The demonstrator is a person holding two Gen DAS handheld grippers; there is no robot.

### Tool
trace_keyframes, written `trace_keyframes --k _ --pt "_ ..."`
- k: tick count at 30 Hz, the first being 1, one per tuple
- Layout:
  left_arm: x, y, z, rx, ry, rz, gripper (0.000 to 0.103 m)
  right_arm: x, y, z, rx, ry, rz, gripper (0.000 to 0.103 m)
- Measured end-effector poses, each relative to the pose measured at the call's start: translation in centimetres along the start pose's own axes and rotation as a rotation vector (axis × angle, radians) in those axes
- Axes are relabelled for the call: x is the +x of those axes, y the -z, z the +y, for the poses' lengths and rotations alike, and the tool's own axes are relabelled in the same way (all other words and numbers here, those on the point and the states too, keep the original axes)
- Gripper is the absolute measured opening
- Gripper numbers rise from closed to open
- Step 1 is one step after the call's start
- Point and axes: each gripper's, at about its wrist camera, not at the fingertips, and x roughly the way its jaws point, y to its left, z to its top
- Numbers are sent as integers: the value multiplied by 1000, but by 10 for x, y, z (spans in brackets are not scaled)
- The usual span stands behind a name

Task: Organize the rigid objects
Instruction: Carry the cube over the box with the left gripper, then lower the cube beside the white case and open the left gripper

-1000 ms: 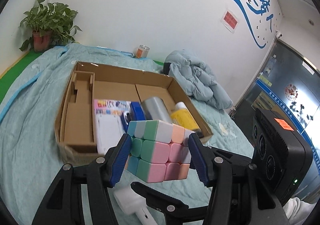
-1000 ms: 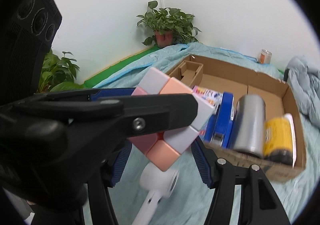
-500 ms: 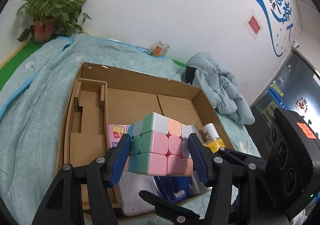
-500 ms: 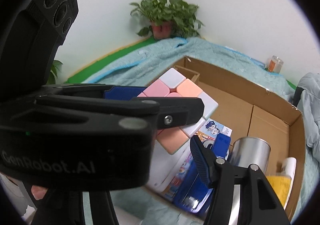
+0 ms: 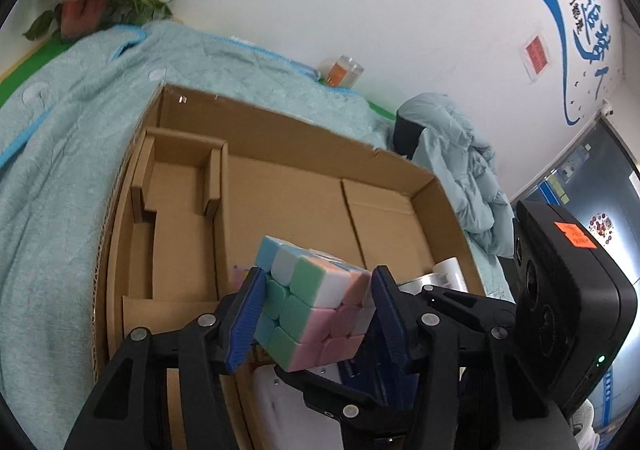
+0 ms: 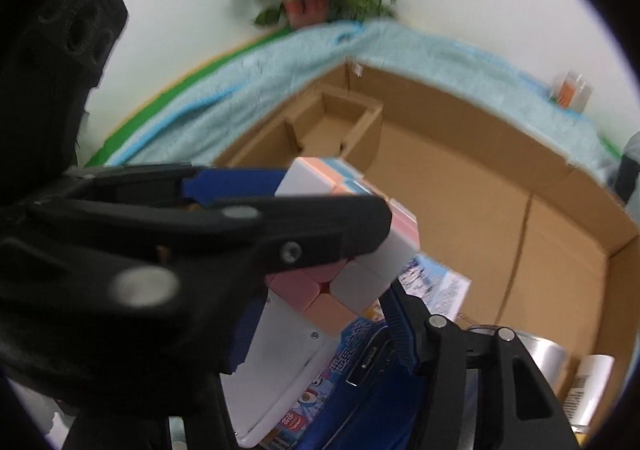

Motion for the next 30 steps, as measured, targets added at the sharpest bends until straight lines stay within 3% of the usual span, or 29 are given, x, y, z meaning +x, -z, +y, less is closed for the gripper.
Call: trace_keyframes --k 3,7,11,13,14,15,18,19,24,30 --pt "11 2 11 -7 -28 31 50 5 3 5 -18 25 11 56" --pt "13 5 19 -27 -31 50 50 4 3 3 13 -29 23 56" --pt "8 10 13 -13 -28 60 50 -2 8 5 24 -10 5 56" --pt "-9 16 3 40 -50 -5 51 -17 15 9 30 62 -48 58" --pt "-22 21 -6 82 -67 -48 53 -28 24 14 23 94 -81 66" --pt "-32 26 -14 116 -77 -83 58 -38 33 18 24 107 -115 83" --pt "-64 51 -38 205 -161 -202 93 -68 69 29 54 141 -216 87" --pt "-75 64 -47 230 -209 -248 100 -75 80 31 74 163 -239 87" --pt "-104 108 -80 267 -273 -313 102 -101 129 31 224 257 -314 87" --pt "-145 158 -113 290 -314 -365 102 -129 176 53 219 268 -356 87"
